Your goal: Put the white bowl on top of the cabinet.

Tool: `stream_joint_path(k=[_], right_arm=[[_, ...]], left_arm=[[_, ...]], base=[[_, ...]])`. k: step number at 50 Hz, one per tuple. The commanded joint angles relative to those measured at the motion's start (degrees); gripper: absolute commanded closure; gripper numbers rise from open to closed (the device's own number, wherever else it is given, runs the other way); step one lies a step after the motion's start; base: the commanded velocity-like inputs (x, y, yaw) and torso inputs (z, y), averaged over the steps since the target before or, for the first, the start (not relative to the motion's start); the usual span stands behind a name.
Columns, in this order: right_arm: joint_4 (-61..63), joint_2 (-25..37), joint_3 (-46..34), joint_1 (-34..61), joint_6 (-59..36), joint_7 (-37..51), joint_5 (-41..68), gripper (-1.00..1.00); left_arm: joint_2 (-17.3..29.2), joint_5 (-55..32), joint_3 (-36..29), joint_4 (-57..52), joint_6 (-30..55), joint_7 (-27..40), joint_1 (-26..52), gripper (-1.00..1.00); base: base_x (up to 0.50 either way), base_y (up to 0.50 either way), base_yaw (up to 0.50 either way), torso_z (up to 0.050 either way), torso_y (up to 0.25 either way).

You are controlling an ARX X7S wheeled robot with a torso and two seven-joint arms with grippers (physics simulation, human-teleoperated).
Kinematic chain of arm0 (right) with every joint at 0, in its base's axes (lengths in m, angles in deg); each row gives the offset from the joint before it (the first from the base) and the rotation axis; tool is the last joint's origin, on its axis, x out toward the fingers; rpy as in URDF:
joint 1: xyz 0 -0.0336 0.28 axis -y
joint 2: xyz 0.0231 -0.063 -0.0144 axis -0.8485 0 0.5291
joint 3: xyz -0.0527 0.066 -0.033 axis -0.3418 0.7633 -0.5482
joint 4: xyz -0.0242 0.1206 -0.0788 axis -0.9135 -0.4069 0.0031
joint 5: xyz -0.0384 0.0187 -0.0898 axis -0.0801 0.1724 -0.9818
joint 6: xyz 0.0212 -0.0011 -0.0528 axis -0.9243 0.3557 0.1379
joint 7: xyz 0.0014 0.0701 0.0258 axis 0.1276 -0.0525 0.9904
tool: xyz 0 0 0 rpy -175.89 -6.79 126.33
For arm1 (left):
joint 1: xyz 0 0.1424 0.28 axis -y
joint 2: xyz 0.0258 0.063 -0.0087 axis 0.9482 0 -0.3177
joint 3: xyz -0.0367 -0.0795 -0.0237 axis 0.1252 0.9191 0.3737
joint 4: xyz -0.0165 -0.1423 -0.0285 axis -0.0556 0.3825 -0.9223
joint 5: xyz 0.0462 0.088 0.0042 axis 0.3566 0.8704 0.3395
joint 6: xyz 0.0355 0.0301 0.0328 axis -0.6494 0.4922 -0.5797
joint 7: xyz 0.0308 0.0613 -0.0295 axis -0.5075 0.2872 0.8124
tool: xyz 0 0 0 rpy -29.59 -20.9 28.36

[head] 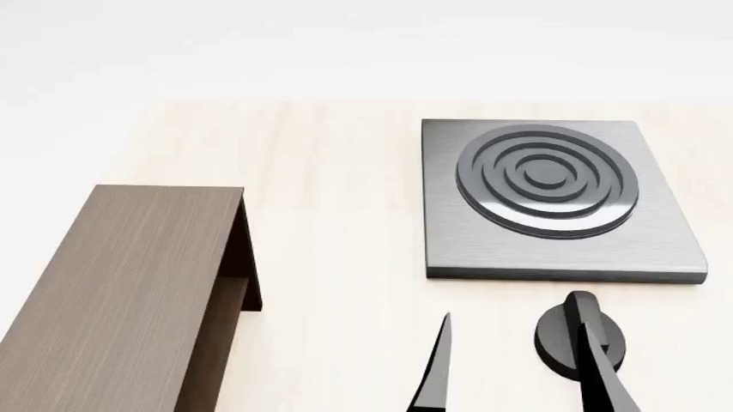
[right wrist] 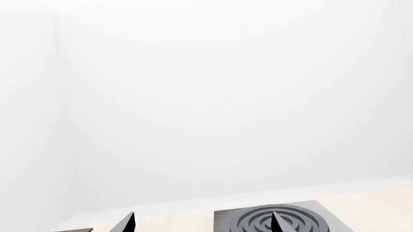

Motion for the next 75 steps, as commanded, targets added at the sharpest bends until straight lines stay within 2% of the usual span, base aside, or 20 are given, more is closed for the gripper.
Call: stream_joint_path(k=[1,21,37,51,68,75], right_arm=[[0.03,0.42,0.02,-0.13,0.83,0.38,0.45,-1.0],[2.33,1.16,0.89,1.59,-3.48,3.7,1.29,-1.0],[5.72,3.31,7.48,7.46,-14.57,9.13,7.23,-1.0],[7.43,4.01,10.12,8.02,-16.4,11.41,8.7,-1.0],[8.79,3.31,18.49,8.2,-19.32,18.09,11.93,-1.0],[10.02,2.91,24.47,8.24,-20.74,22.48,13.7,-1.0]], left_arm=[[0.14,-0.16,-0.2,-0.1,-0.02,0.19,-0.11,-1.0],[0.37,-0.81,-0.4,0.36,-0.38,0.11,-0.12,-1.0],[0.46,-1.44,-0.39,0.6,-0.73,0.11,-0.25,-1.0],[0.57,-1.56,-0.54,0.97,-1.1,0.16,-0.22,-1.0],[0.73,-1.63,-0.79,1.12,-1.22,0.33,-0.22,-1.0],[0.78,-1.75,-0.83,1.13,-1.29,0.35,-0.27,-1.0]], base=[[0.0,0.0,0.0,0.0,0.0],[0.0,0.0,0.0,0.0,0.0],[0.0,0.0,0.0,0.0,0.0],[0.0,0.0,0.0,0.0,0.0],[0.0,0.0,0.0,0.0,0.0],[0.0,0.0,0.0,0.0,0.0]])
